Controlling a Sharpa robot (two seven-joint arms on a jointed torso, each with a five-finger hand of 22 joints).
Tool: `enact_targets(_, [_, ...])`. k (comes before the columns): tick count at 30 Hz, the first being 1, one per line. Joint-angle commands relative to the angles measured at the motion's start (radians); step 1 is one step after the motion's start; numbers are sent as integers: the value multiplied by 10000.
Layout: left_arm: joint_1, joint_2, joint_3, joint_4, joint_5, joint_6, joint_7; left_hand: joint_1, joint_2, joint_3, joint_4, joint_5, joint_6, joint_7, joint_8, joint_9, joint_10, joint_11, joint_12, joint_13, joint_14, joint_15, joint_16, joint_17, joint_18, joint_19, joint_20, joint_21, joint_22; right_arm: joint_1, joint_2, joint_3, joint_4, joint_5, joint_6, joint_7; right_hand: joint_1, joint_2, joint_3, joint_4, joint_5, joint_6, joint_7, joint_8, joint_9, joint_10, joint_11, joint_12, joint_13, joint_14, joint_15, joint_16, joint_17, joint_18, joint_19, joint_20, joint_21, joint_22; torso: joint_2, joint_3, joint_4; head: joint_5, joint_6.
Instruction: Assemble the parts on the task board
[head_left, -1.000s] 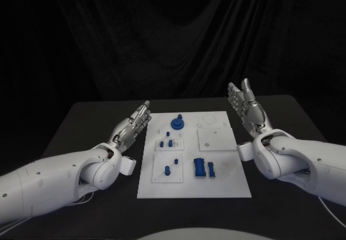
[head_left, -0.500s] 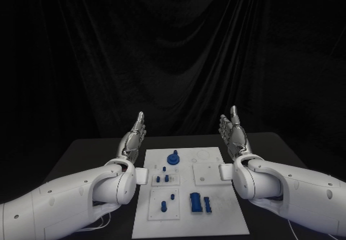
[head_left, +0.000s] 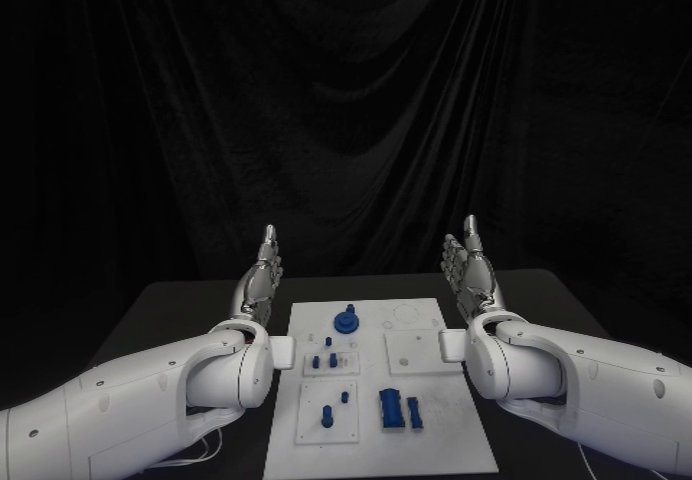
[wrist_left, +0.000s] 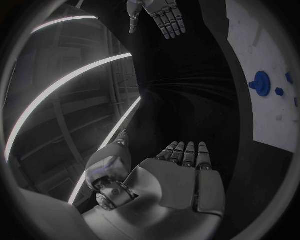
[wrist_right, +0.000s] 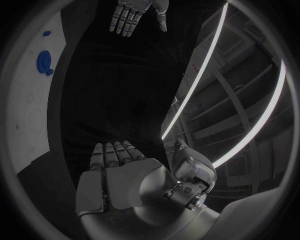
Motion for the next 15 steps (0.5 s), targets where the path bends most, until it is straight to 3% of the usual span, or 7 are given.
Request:
enact_targets(1, [25, 14, 14, 27, 93, -207, 45, -622, -23, 22, -94, -83, 15, 88, -54, -13, -1, 68, -61, -12, 14, 51, -37, -9, -132, -6, -72, -61, -13, -25, -3, 9, 4, 37, -144, 95, -63, 11, -1, -26, -36, -48, -10, -36, -14, -34, -2, -38, -12, -4, -53, -34, -10, -74, -4, -52, -36, -13, -3, 0, -1, 2, -1])
enact_targets(7, [25, 14, 14, 27, 93, -207, 45, -1109, -23, 22, -94, -83, 15, 88, -54, -13, -1, 68, -61, -12, 14, 51, -37, -9, -132, -6, -72, -61, -13, -25, -3, 9, 4, 37, -144, 95, -63, 11, -1, -26, -36, -48, -10, -36, -14, -34, -2, -38, -12, -4, -53, -34, -10, -74, -4, -52, -36, -13, -3, 0, -1, 2, -1])
enact_targets(8, [25, 14, 14, 27, 93, -207, 45, -1950, -23, 22, -94, -83, 15, 88, -54, -13, -1, 68, -61, -12, 14, 51, -37, -9, -132, -6, -72, -61, -13, -25, -3, 9, 4, 37, -144, 95, -63, 11, -1, -26, -36, -48, -10, -36, -14, -34, -2, -38, -12, -4, -53, -34, -10, -74, -4, -52, -36, -13, -3, 0, -1, 2, -1])
enact_targets(15, [25, 14, 14, 27, 93, -207, 45, -1950, -23, 22, -94, -83, 15, 88, -54, -13, -1, 68, -61, -12, 14, 51, -37, -9, -132, -6, -72, -61, -13, -25, -3, 9, 4, 37, -144, 95, -63, 11, -1, -26, -36, -48, -10, -36, -14, -34, -2, -38, -12, -4, -53, -34, -10, -74, -4, -52, -36, -13, -3, 0, -1, 2, -1])
